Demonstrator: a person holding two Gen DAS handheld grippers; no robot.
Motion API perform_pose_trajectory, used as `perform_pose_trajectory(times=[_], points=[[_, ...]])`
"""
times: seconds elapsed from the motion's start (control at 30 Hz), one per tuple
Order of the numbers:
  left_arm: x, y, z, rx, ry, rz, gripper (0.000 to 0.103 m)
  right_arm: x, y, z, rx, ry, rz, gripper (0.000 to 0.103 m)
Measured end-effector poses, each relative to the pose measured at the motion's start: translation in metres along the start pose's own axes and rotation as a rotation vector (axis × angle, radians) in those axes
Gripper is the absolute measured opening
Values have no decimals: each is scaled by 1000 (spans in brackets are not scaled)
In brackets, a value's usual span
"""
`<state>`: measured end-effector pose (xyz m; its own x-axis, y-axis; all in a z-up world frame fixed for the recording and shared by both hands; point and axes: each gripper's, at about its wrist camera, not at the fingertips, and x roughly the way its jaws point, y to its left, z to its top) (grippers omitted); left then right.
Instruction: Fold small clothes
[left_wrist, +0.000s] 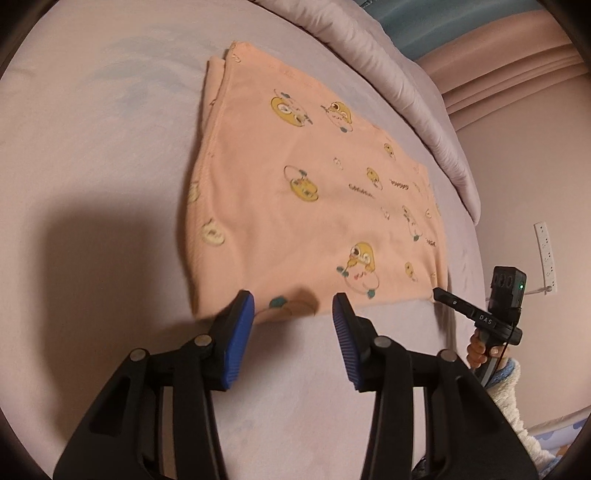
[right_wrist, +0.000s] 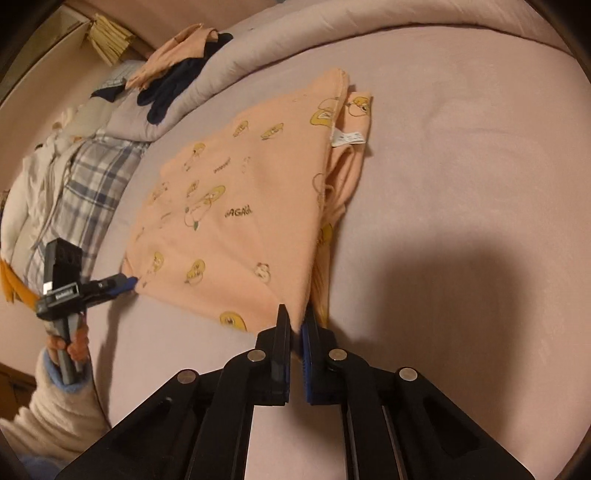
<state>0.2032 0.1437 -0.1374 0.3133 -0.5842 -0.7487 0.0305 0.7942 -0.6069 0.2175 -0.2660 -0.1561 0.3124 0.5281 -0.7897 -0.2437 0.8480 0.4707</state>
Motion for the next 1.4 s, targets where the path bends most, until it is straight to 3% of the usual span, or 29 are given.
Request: perform_pose_trajectory(times=[0.1,0.23,0.27,0.33,0.43,0.5,0.57,0.63,0.73,0.83,0.97,1.2,1.4], points=[[-1,-3,-3,3,7,20,43,-6,0,0,-11,1,-92,2],[-13,-12,-15,86,-9,143,44,-21,3,2,-30,-56,-258,3],[-16,-14,-18,100,-18,148,44,-25,7,-1,-59,-69,-334,3],[-22,-11,-22,96,-40,139,45,-28,18,-3,-108,-93,-380,3],[-25,-3,-22,52,-74,109,45,-31,37,-3,-155,-131,-323,4],[-24,5,-21,0,-86,80,49,-31,50,-2,-181,-153,-274,10],[-24,12,-20,-45,-100,67,57,-26,59,0,-186,-156,-230,41],[-24,23,-18,-100,-118,35,57,-21,66,3,-191,-167,-192,53],[-24,28,-17,-150,-131,23,59,-9,75,3,-198,-169,-166,53],[-22,25,-18,-138,-140,48,59,3,71,5,-190,-142,-162,53],[-23,18,-19,-99,-155,124,59,14,54,-4,-166,-84,-239,53],[-22,1,-29,-3,-172,225,59,-1,54,-14,-154,-78,-238,53],[-27,-5,-37,26,-173,216,61,-15,56,-27,-122,-87,-224,53]])
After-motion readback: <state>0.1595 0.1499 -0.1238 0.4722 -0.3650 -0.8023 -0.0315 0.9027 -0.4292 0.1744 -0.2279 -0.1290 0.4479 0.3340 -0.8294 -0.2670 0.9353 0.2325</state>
